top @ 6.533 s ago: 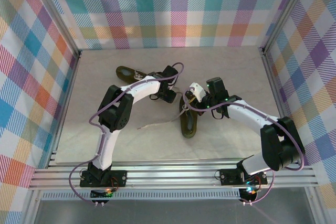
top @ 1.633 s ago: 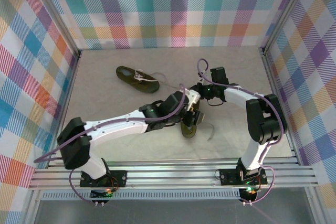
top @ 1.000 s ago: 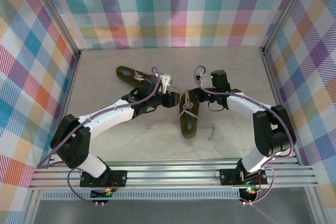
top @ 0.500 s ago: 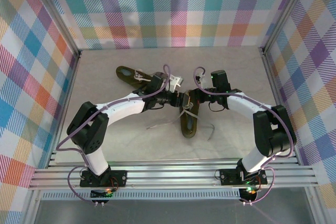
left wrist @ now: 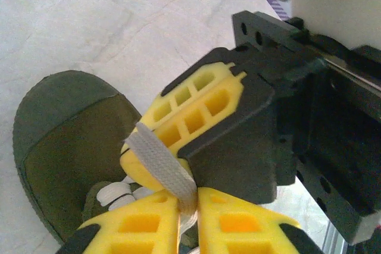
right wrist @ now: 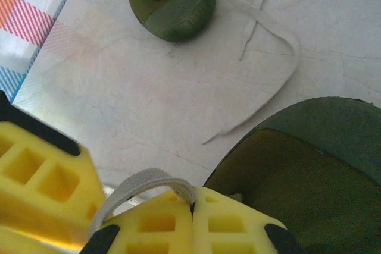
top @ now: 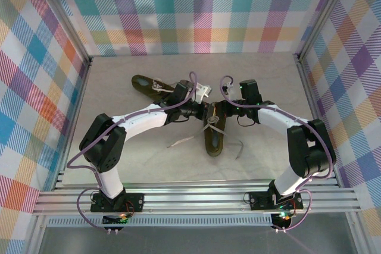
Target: Tie the shoes
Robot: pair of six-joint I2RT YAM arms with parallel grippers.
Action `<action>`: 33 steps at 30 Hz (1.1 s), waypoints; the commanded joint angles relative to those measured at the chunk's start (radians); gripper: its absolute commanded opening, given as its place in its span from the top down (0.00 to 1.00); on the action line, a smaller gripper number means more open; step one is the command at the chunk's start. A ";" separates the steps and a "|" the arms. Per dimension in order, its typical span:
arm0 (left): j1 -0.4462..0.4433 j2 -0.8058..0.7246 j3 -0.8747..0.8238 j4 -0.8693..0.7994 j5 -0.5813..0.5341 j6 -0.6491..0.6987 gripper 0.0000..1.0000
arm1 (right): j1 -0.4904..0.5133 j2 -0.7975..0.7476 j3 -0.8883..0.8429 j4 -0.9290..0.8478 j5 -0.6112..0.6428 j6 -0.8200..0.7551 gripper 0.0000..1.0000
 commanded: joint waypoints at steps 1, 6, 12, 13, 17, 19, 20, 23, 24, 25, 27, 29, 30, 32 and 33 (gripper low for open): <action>0.006 0.012 0.021 -0.002 -0.048 0.012 0.94 | 0.005 -0.031 0.006 -0.004 -0.053 -0.007 1.00; 0.008 -0.004 0.007 -0.025 -0.071 0.026 1.00 | 0.007 -0.092 -0.015 -0.016 0.033 0.019 0.88; 0.009 -0.023 -0.011 -0.037 -0.075 0.037 1.00 | 0.012 -0.226 -0.105 -0.047 0.217 0.157 0.48; 0.010 -0.024 -0.014 -0.037 -0.077 0.037 1.00 | 0.020 -0.251 -0.120 -0.067 0.272 0.196 0.48; 0.014 -0.029 -0.022 -0.039 -0.072 0.037 1.00 | 0.043 -0.316 -0.122 -0.210 0.470 0.367 0.48; 0.015 -0.029 -0.021 -0.043 -0.068 0.037 1.00 | 0.044 -0.321 -0.104 -0.292 0.538 0.466 0.54; 0.017 -0.028 -0.021 -0.045 -0.067 0.037 1.00 | 0.044 -0.319 -0.107 -0.294 0.500 0.471 0.55; 0.019 -0.029 -0.020 -0.053 -0.061 0.041 1.00 | 0.065 -0.322 -0.122 -0.304 0.450 0.573 0.63; 0.020 -0.030 -0.021 -0.054 -0.061 0.042 1.00 | 0.085 -0.325 -0.119 -0.315 0.467 0.597 0.64; 0.021 -0.031 -0.021 -0.059 -0.068 0.043 1.00 | 0.106 -0.325 -0.109 -0.333 0.491 0.622 0.67; 0.023 -0.036 -0.027 -0.060 -0.072 0.044 1.00 | 0.138 -0.317 -0.094 -0.346 0.503 0.662 0.68; 0.025 -0.039 -0.031 -0.054 -0.069 0.046 1.00 | 0.162 -0.294 -0.077 -0.334 0.489 0.689 0.68; 0.026 -0.038 -0.030 -0.056 -0.069 0.046 1.00 | 0.173 -0.280 -0.064 -0.340 0.493 0.694 0.67; 0.026 -0.039 -0.028 -0.059 -0.067 0.047 1.00 | 0.189 -0.246 -0.040 -0.346 0.495 0.702 0.66; 0.026 -0.039 -0.028 -0.058 -0.066 0.046 1.00 | 0.194 -0.233 -0.032 -0.346 0.493 0.704 0.66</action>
